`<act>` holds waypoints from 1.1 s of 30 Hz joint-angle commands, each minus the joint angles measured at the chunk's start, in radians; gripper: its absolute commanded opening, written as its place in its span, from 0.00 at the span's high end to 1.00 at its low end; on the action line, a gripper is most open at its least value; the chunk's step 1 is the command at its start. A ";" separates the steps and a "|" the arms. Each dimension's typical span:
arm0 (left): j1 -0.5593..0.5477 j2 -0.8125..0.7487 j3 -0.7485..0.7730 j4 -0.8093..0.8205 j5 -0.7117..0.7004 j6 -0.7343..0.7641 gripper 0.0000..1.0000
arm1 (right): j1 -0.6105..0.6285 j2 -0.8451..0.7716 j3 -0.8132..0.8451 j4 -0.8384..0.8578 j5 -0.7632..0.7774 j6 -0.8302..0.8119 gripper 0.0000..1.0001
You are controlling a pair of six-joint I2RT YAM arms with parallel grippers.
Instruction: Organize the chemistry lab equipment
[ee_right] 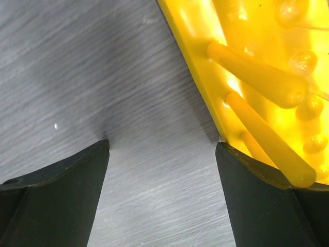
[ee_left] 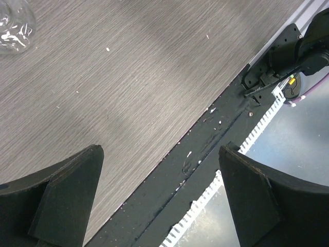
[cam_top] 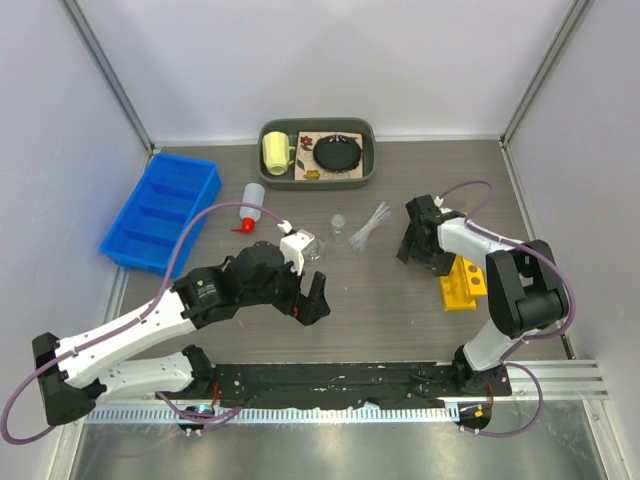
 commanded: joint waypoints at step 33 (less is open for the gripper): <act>0.360 0.142 0.246 -0.105 0.036 0.048 0.00 | 0.075 -0.018 0.324 -0.277 0.386 -0.106 0.05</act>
